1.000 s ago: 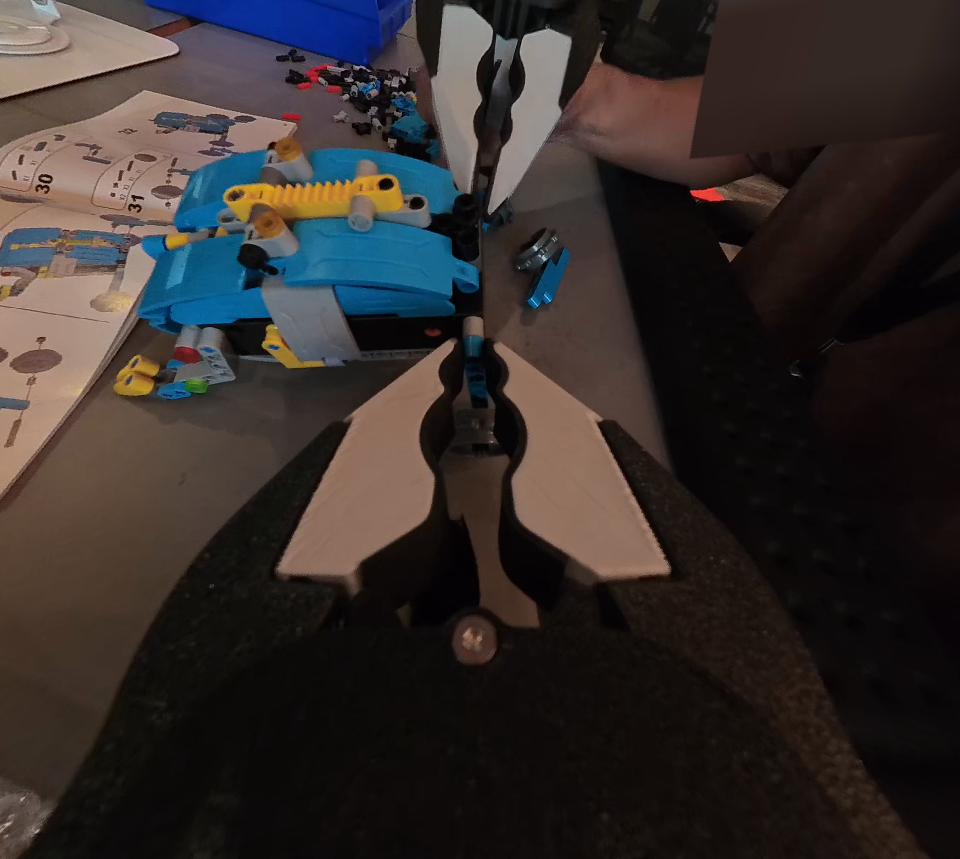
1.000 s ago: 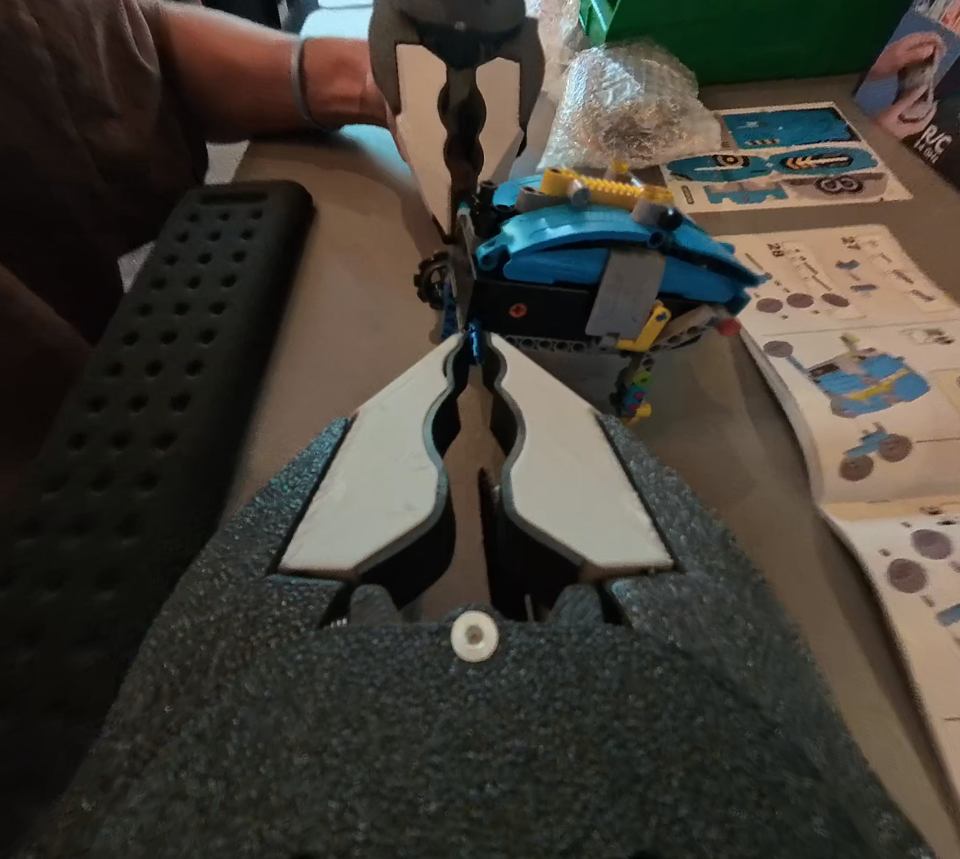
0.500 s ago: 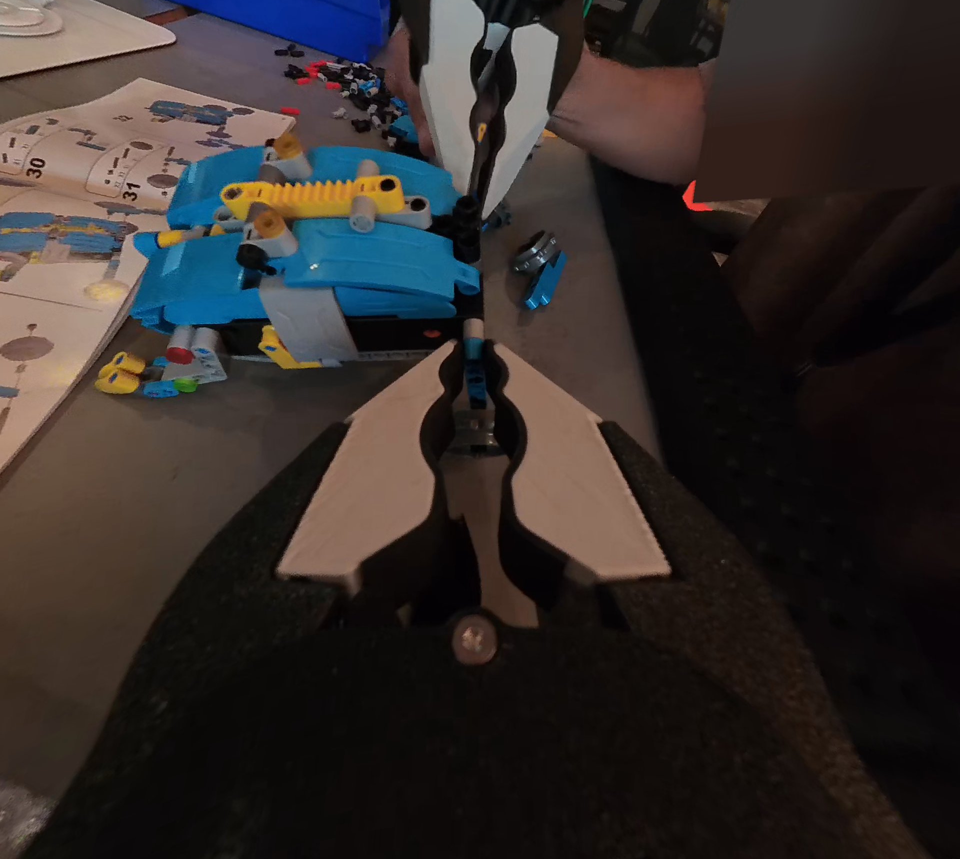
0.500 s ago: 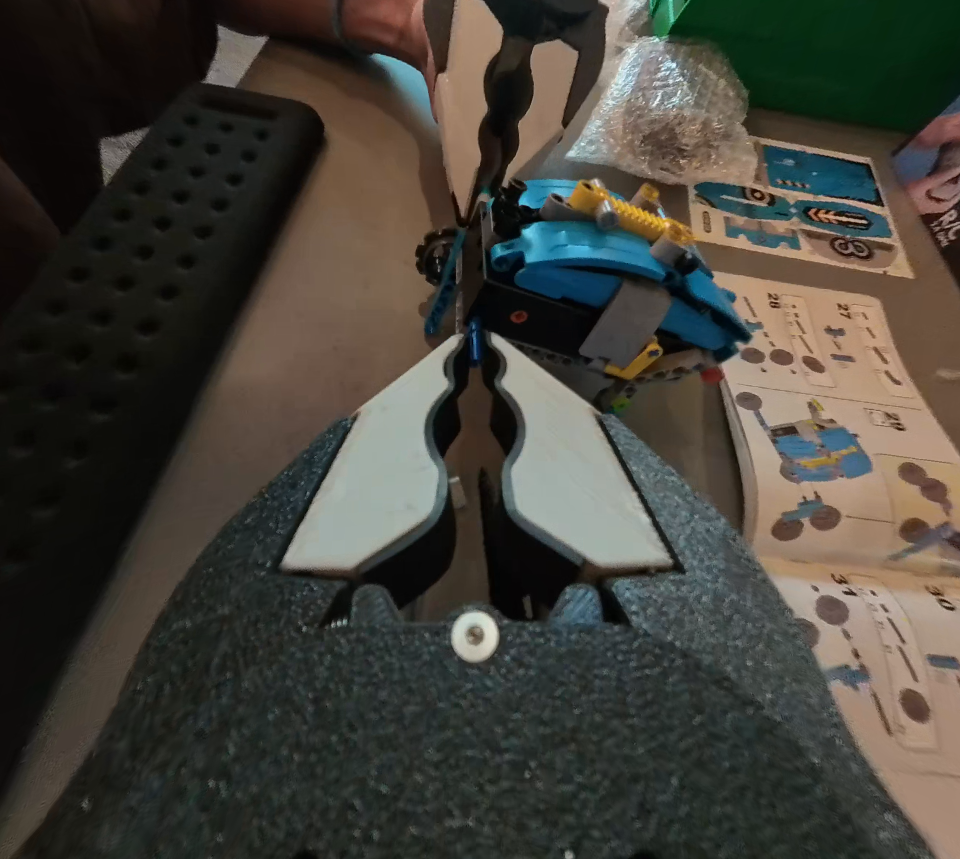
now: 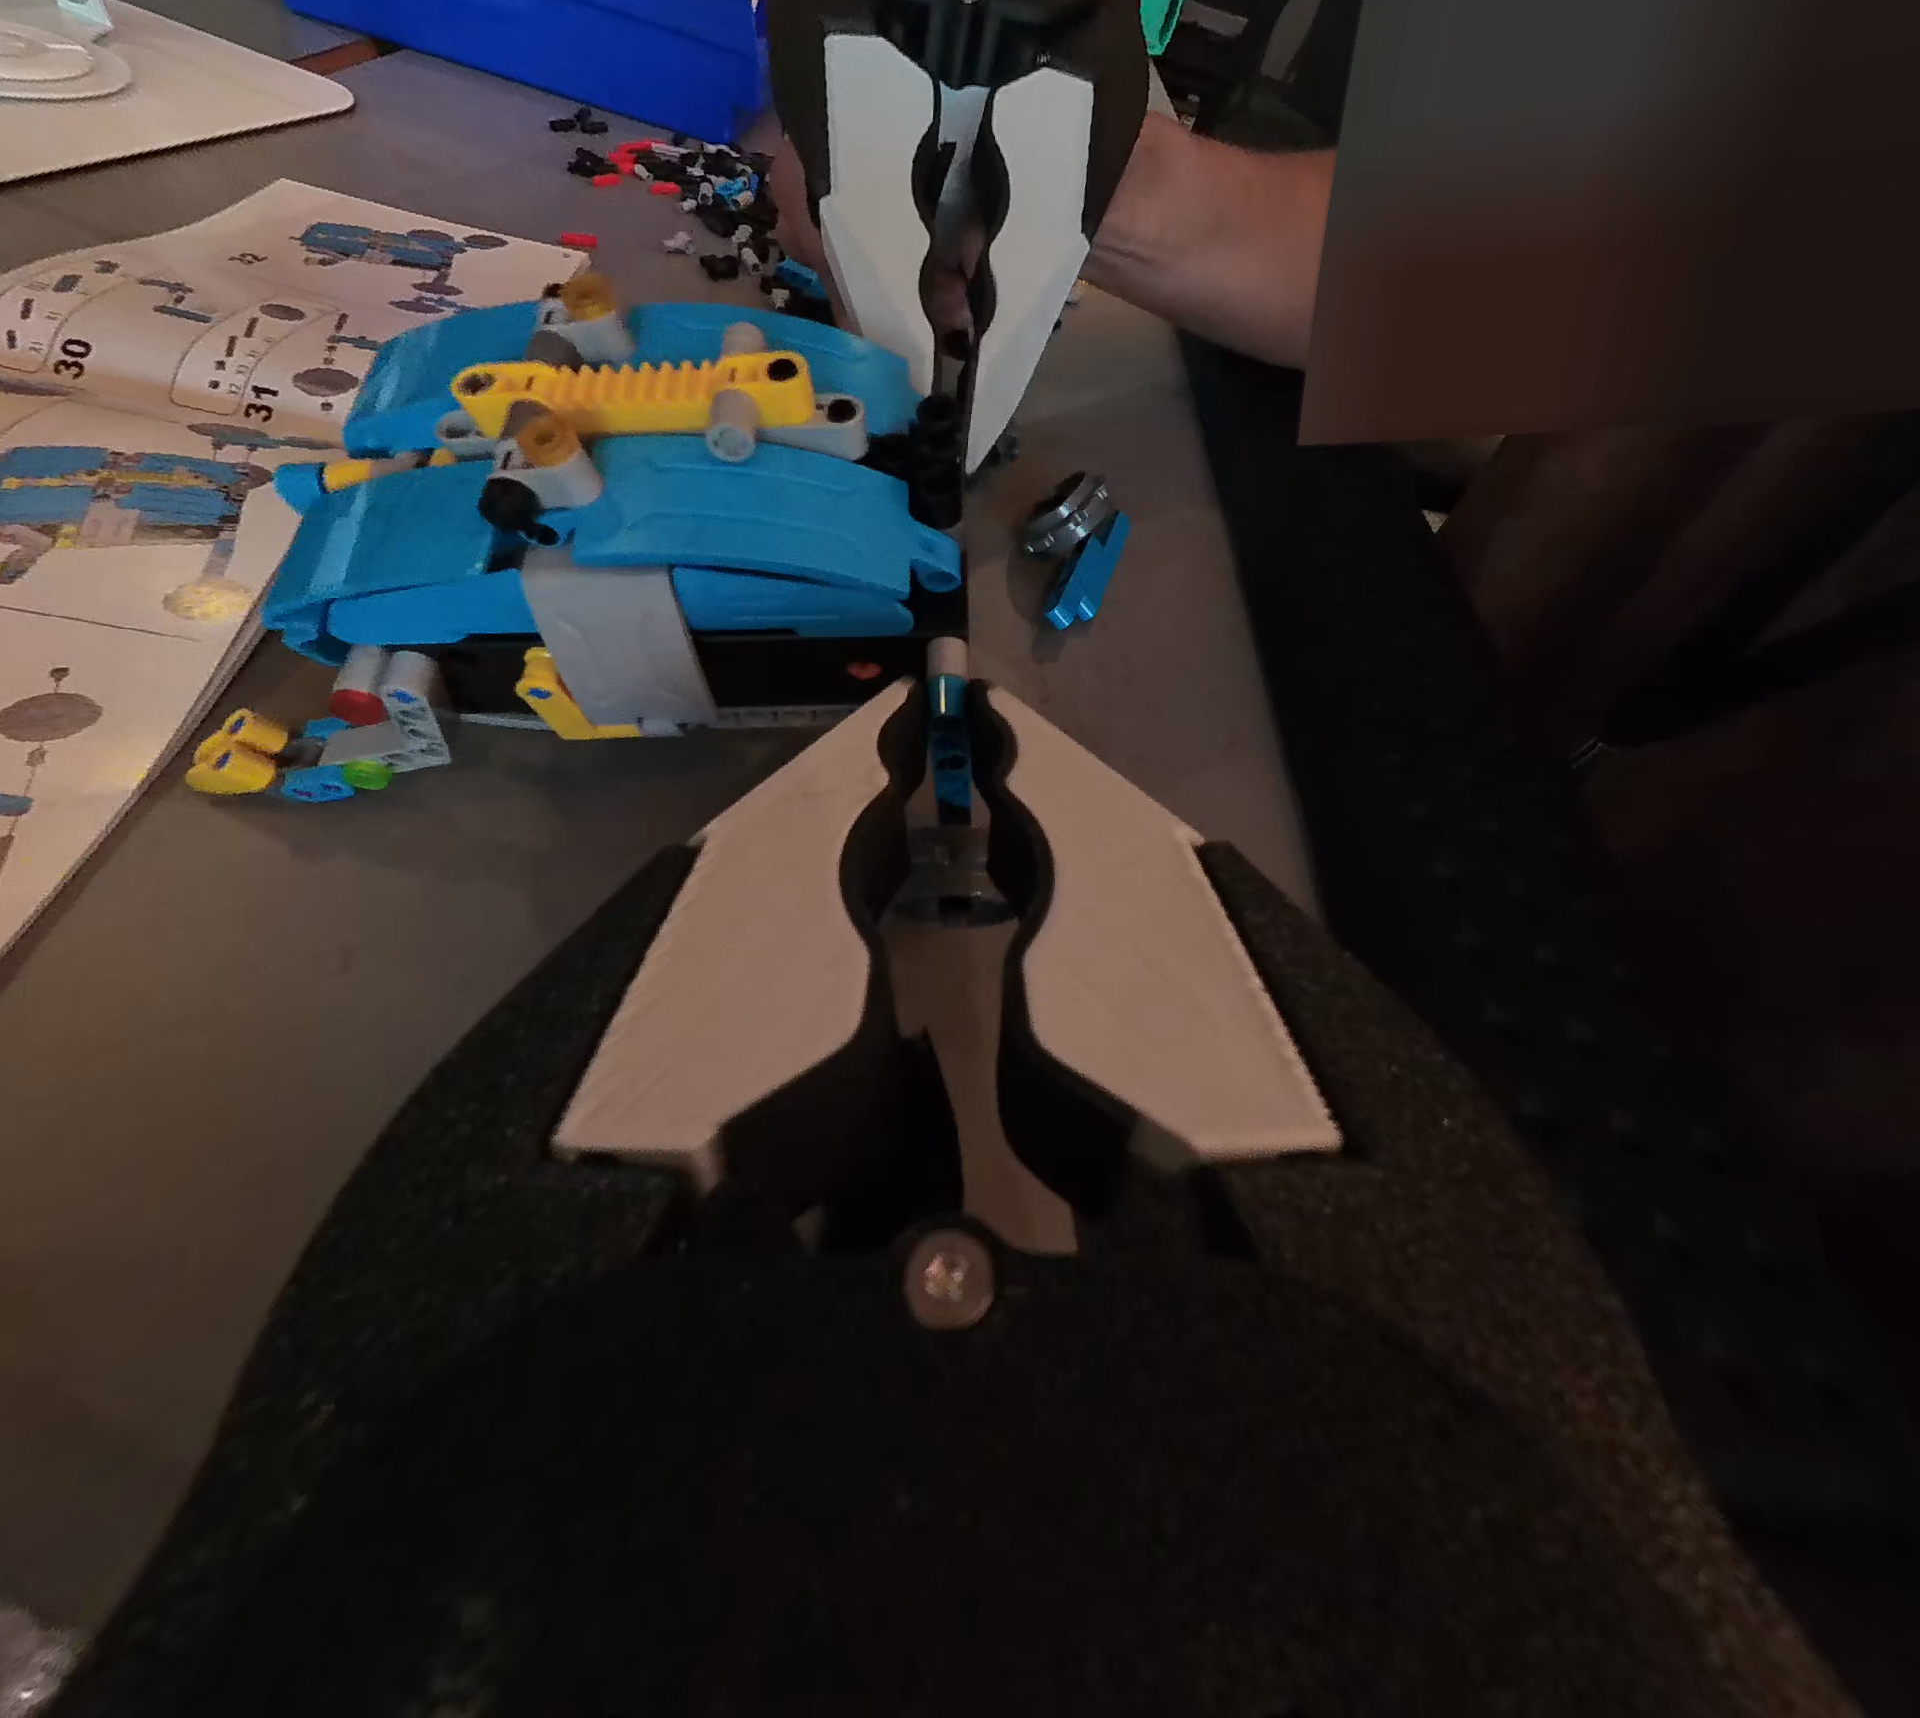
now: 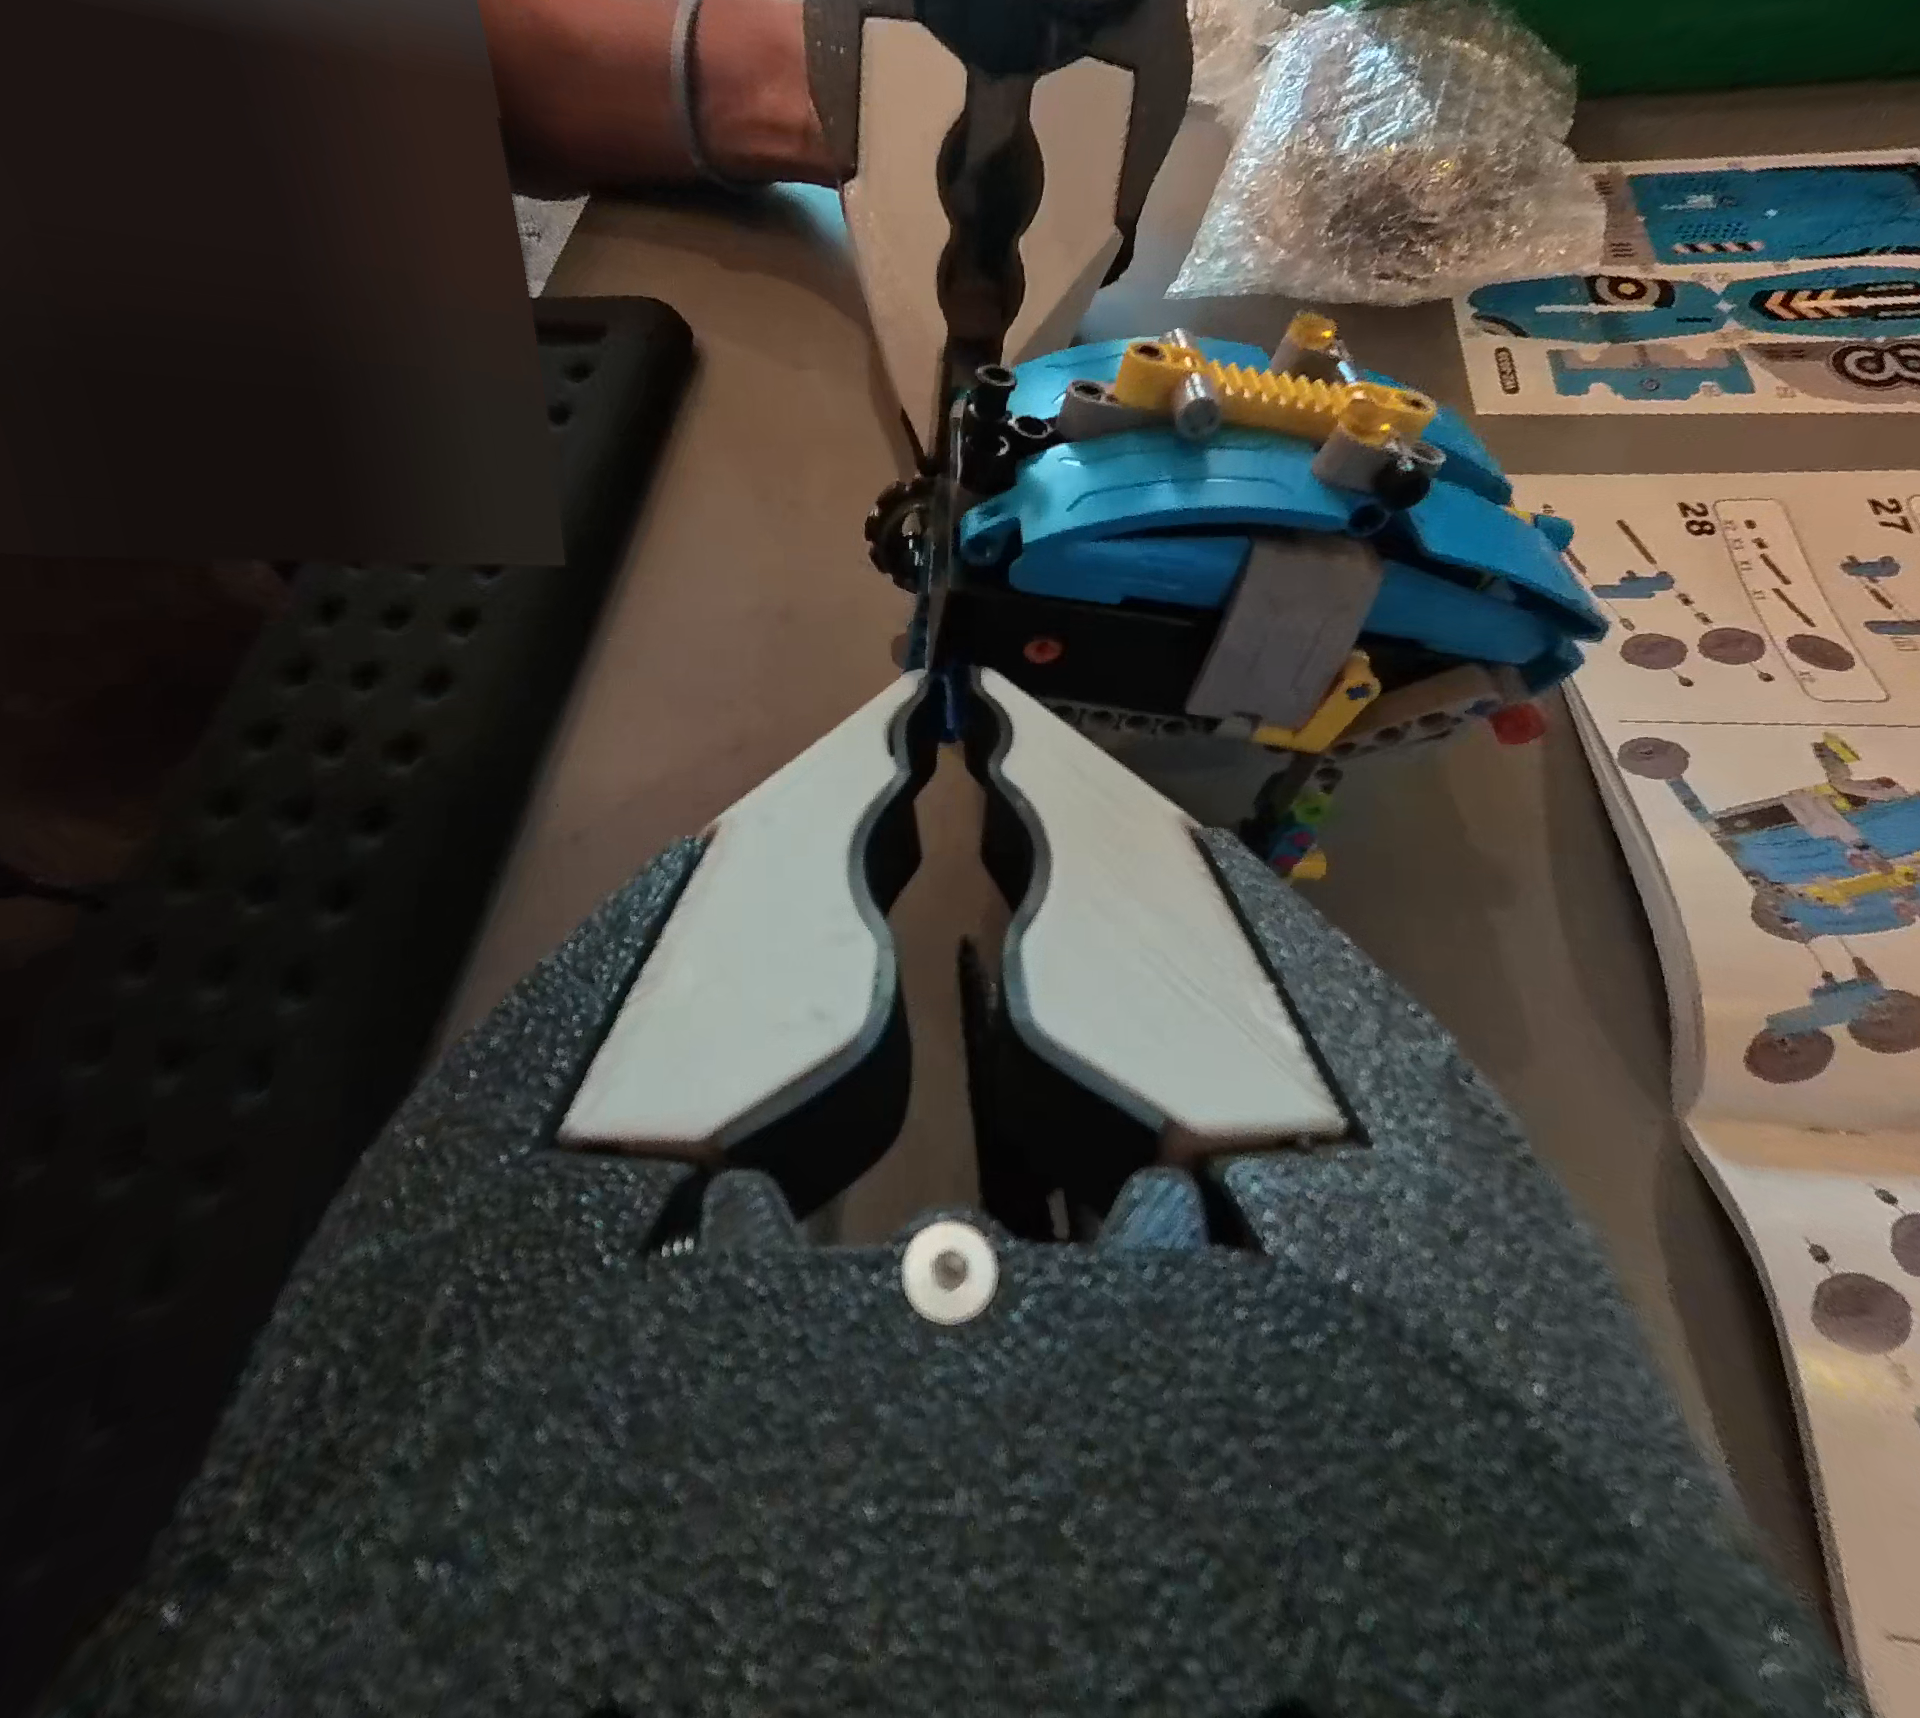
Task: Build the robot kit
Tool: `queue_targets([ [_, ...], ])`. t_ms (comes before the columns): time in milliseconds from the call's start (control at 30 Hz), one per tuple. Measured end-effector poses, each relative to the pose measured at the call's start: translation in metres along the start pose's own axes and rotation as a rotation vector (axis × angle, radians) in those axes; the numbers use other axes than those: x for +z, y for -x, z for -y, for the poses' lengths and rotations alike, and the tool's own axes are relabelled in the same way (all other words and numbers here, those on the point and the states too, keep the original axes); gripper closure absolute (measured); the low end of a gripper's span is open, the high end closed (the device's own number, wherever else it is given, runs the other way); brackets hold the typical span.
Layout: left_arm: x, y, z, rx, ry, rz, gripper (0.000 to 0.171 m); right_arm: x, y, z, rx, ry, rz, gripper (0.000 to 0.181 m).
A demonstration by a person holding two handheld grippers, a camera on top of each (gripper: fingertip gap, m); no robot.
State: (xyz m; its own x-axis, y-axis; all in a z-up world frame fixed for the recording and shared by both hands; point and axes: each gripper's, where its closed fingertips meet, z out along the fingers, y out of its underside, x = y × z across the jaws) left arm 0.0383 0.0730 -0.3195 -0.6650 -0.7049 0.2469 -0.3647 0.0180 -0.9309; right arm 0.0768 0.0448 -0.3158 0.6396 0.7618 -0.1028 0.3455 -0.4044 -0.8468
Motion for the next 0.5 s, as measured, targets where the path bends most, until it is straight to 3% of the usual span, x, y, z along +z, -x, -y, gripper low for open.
queue_targets([
  [100,0.002,-0.001,-0.002,0.016,0.016,0.003,0.166,-0.005,-0.002,0.000,0.014,-0.022,0.003,0.176],
  [167,-0.002,0.000,-0.003,0.029,0.024,0.008,0.166,-0.021,-0.008,-0.005,0.055,-0.012,0.009,0.156],
  [267,-0.008,0.006,-0.002,0.049,0.033,0.042,0.165,-0.034,-0.029,-0.040,0.136,0.131,-0.060,0.156],
  [367,-0.011,0.008,0.000,0.059,0.033,0.062,0.165,-0.016,-0.037,-0.073,0.121,0.328,-0.132,0.155],
  [500,-0.010,0.007,0.000,0.092,0.046,0.078,0.164,-0.008,-0.045,-0.079,0.194,0.368,-0.188,0.157],
])
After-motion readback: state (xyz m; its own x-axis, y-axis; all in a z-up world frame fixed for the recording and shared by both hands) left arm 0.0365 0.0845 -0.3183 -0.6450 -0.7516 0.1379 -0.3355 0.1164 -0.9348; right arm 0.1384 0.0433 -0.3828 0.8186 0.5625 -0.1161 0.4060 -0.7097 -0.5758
